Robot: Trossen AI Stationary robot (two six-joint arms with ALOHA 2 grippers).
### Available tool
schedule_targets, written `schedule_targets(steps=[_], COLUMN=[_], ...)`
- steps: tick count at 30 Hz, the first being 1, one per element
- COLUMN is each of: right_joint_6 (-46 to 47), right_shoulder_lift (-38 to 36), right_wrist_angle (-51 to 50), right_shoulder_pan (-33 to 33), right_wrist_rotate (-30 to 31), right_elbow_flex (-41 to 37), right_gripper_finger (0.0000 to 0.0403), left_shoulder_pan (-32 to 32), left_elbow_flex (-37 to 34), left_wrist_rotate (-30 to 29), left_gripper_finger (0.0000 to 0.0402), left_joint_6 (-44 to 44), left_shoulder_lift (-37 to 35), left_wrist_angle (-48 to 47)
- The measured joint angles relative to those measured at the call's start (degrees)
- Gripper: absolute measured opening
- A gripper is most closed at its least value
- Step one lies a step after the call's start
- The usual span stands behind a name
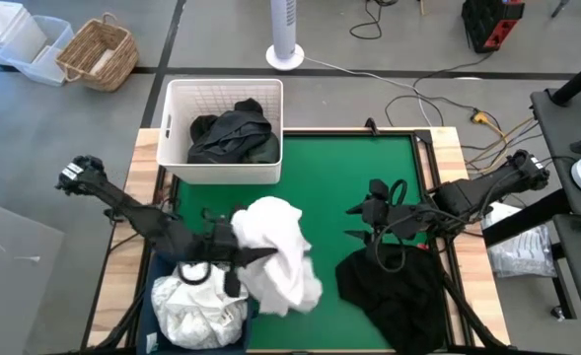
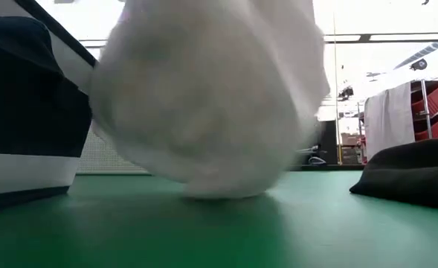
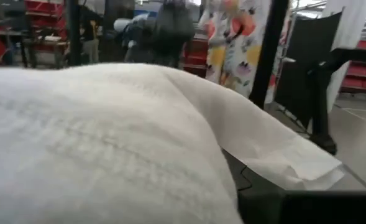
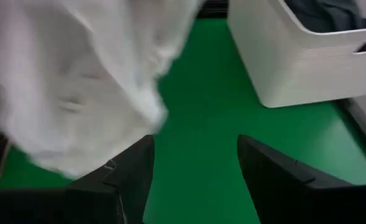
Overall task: Sort clothes
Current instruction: Put the white shirt into the blue bin
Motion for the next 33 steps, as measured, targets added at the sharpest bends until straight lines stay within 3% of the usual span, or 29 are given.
schedule_targets(steps=[7, 13, 17, 24, 28, 33], right_joint_6=[-0.13, -0.07, 0.51, 3.64, 6.17, 8.99], right_shoulder_lift=[-0.7, -0.7, -0.7, -0.88, -1.41, -1.46], right_wrist_angle=[-2.09, -2.12, -1.22, -1.21, -1.22, -1.2], right_shoulder_pan=[0.0, 0.0, 0.0, 0.0, 0.0, 0.14], right_wrist_rotate=[2.32, 2.28, 2.3, 5.1, 5.15, 5.16], right_elbow_flex=[-0.48, -2.44, -4.17, -6.5, -8.07, -9.84], right_gripper_finger=[0.0201, 0.0188, 0.018, 0.0161, 0.0147, 0.0125], left_shoulder_pan=[-3.58, -10.21, -15.03, -21.12, -24.63, -28.41], left_elbow_flex=[19.05, 37.8, 50.63, 70.47, 65.84, 66.27], left_wrist_rotate=[-1.95, -18.23, -26.28, -31.87, -37.1, -44.44], left_gripper_finger=[0.0, 0.0, 0.0, 0.0, 0.0, 0.0], left_joint_6=[-2.97, -8.7, -10.29, -5.59, 6.35, 12.26], left_shoulder_lift=[2.82, 8.37, 12.87, 21.28, 19.84, 18.66], left_wrist_angle=[-21.06, -43.91, -52.36, -55.1, -39.63, -32.49])
